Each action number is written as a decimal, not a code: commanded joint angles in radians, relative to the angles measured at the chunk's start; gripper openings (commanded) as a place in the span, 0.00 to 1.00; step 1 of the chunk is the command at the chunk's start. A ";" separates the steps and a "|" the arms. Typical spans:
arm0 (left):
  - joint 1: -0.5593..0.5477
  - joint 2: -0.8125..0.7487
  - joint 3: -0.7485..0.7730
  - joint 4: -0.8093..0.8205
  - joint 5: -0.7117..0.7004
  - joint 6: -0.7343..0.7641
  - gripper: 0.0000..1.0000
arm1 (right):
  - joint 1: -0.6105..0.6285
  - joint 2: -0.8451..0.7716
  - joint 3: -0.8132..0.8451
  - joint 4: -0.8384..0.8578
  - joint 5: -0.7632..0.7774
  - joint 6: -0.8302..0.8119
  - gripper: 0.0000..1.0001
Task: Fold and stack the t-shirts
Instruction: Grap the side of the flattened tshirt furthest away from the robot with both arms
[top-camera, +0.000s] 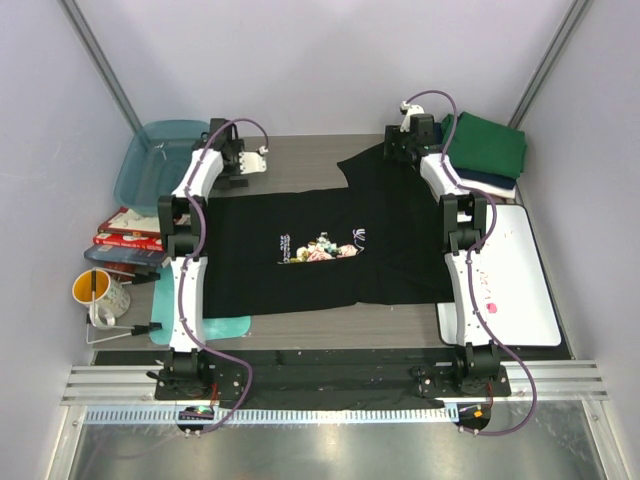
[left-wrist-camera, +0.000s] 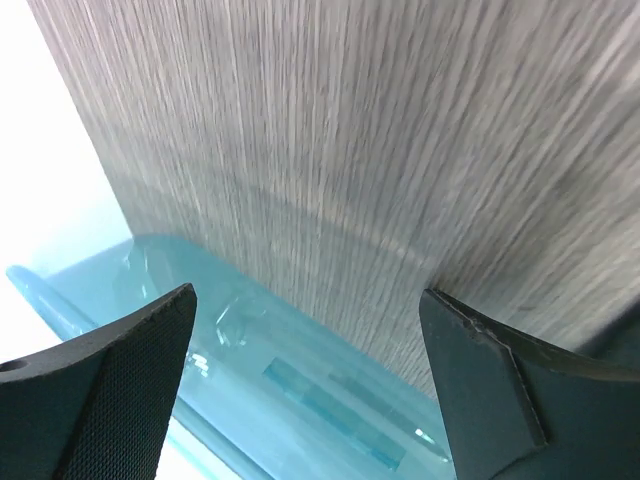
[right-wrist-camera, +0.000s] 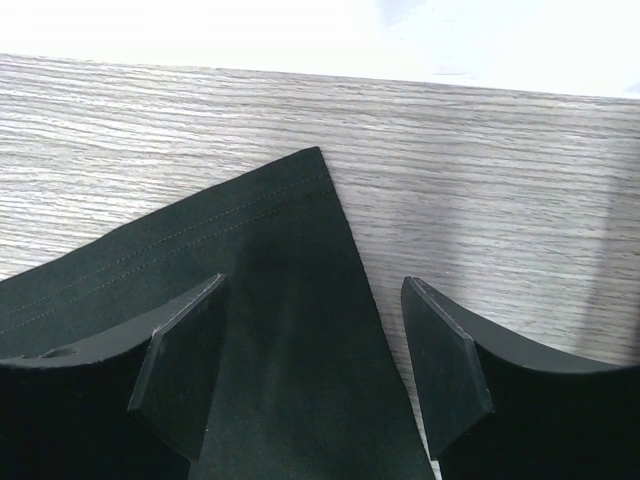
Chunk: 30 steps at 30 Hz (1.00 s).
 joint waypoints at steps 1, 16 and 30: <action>-0.003 0.000 0.089 -0.132 0.124 -0.035 0.93 | 0.007 0.001 0.024 -0.009 -0.030 0.015 0.74; -0.003 -0.099 0.111 -0.256 0.124 -0.043 0.90 | 0.018 -0.018 0.011 -0.025 -0.043 0.015 0.73; 0.001 -0.139 0.114 -0.388 0.095 -0.014 0.90 | 0.028 -0.019 0.011 -0.028 -0.051 0.001 0.73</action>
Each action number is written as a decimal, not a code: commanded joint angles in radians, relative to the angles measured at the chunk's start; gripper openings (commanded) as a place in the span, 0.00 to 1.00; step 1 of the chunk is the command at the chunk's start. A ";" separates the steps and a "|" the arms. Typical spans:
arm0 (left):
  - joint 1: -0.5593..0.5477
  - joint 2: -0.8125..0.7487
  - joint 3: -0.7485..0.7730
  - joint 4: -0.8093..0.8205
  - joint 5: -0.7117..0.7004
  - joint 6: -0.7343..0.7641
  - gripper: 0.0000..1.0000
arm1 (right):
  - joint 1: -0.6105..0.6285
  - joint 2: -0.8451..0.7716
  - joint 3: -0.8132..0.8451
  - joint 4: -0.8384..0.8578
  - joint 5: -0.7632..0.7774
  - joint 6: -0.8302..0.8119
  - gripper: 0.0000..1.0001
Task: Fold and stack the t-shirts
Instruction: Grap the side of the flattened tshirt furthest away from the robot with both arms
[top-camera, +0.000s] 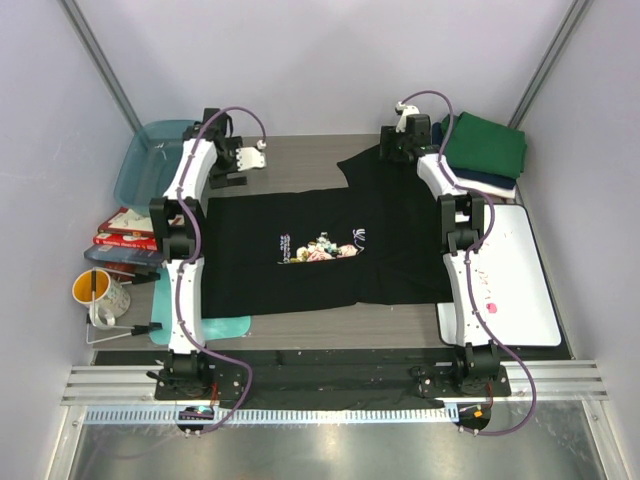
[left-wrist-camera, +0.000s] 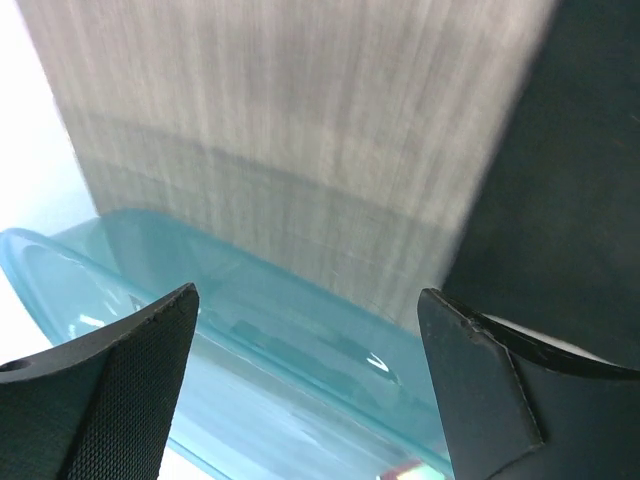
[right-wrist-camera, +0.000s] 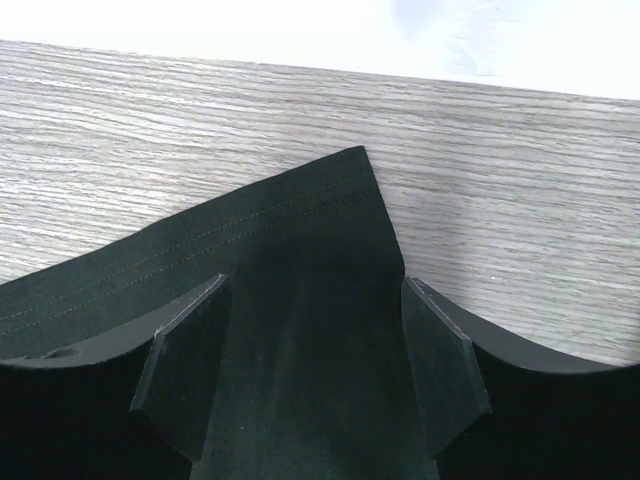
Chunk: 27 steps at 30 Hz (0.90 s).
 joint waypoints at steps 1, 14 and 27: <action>0.003 -0.060 0.032 -0.154 -0.023 0.040 0.90 | 0.012 -0.019 0.011 -0.028 -0.020 -0.003 0.73; 0.016 0.006 0.044 -0.238 -0.017 0.074 0.88 | 0.017 -0.027 0.011 -0.026 -0.019 -0.006 0.72; 0.026 0.084 0.046 -0.183 -0.009 0.066 0.87 | 0.018 -0.036 0.008 -0.025 -0.020 0.000 0.72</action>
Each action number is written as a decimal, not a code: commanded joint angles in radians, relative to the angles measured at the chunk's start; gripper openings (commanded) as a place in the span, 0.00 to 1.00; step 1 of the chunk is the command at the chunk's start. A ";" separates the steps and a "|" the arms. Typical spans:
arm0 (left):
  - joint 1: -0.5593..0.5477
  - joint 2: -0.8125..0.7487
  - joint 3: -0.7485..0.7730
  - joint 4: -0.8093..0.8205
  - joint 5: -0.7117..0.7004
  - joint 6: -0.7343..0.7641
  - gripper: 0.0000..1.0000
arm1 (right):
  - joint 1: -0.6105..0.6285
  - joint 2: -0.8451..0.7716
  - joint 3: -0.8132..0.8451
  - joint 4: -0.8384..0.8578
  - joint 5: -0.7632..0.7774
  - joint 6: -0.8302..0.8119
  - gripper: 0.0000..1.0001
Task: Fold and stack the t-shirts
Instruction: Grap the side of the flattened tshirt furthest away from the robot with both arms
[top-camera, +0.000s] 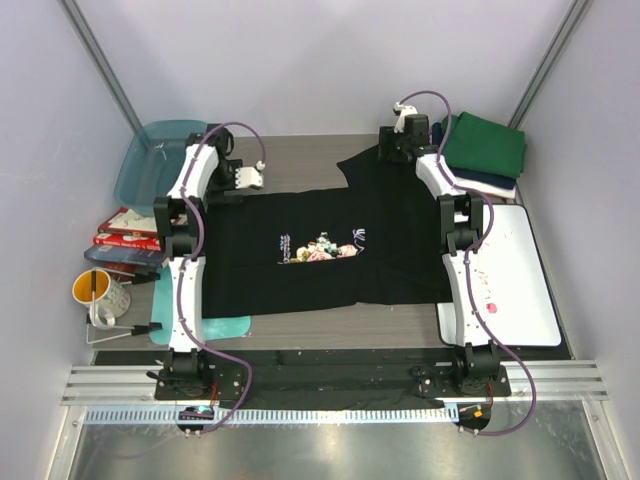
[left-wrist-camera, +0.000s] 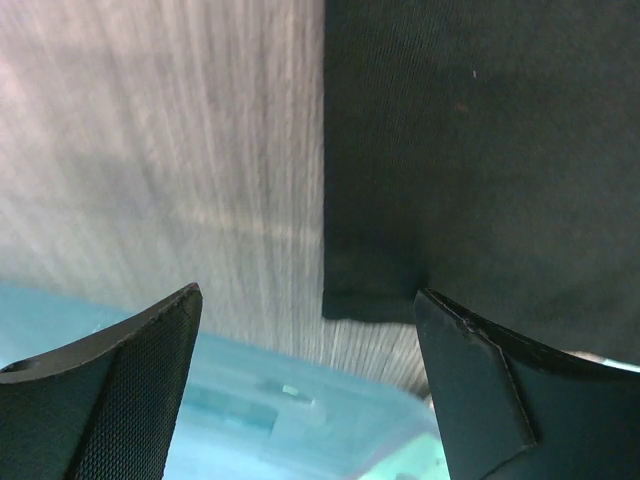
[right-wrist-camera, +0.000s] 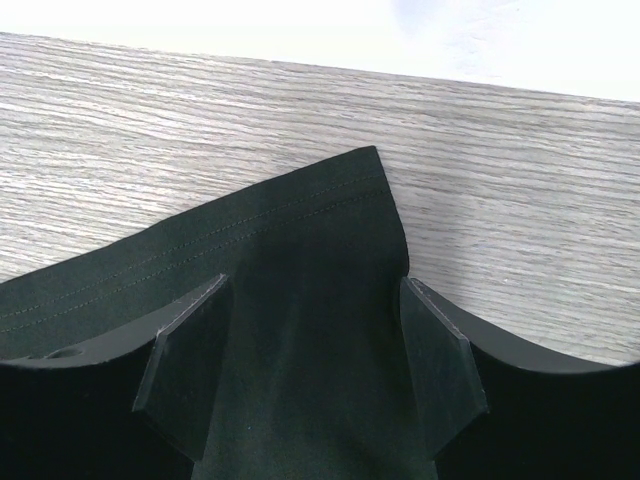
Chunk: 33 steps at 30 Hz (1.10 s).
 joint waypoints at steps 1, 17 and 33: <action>0.009 0.014 0.032 0.011 0.009 0.004 0.87 | 0.011 -0.038 0.008 -0.025 -0.021 0.010 0.72; 0.009 0.067 -0.012 -0.047 0.020 -0.011 0.57 | 0.011 -0.027 0.000 -0.019 -0.019 0.014 0.69; 0.009 0.032 -0.080 -0.029 0.055 -0.071 0.00 | 0.011 -0.044 -0.006 -0.018 0.008 -0.013 0.01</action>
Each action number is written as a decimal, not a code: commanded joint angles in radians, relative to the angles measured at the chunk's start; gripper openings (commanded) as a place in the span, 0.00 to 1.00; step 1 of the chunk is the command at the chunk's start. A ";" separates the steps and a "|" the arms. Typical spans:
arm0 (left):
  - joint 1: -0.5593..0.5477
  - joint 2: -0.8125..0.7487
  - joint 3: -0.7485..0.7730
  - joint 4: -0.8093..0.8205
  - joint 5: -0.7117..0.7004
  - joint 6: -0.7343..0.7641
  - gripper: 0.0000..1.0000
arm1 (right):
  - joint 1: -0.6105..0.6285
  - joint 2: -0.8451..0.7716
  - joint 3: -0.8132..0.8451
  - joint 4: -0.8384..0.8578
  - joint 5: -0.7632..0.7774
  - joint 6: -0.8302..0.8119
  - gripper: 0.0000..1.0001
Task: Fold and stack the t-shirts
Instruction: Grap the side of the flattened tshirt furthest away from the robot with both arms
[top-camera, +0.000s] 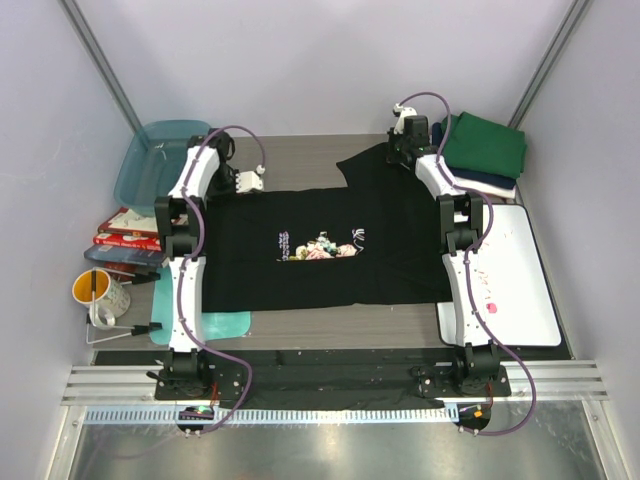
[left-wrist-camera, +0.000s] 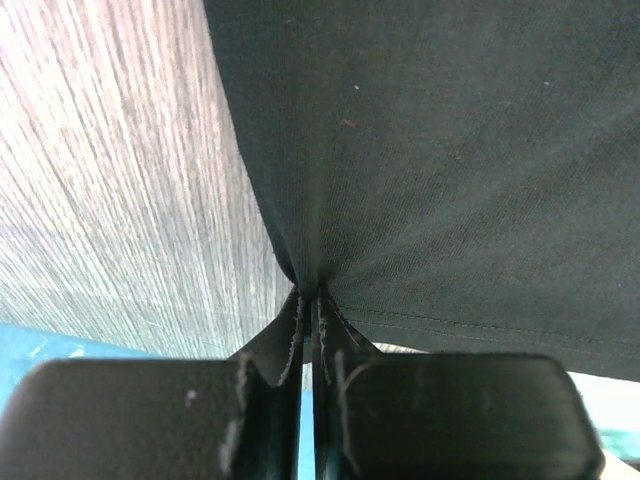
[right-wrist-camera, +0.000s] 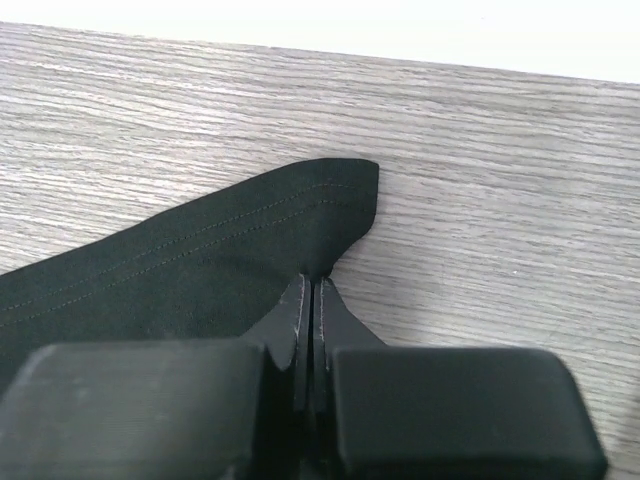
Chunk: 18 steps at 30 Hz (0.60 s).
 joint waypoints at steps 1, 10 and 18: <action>0.008 0.004 -0.075 0.023 0.062 -0.033 0.00 | 0.010 -0.048 0.005 -0.014 0.008 -0.029 0.01; 0.009 -0.093 -0.143 0.109 0.067 -0.108 0.00 | 0.010 -0.119 -0.006 -0.016 -0.058 -0.093 0.01; 0.009 -0.214 -0.262 0.234 0.068 -0.158 0.00 | 0.008 -0.234 -0.086 -0.022 -0.121 -0.152 0.01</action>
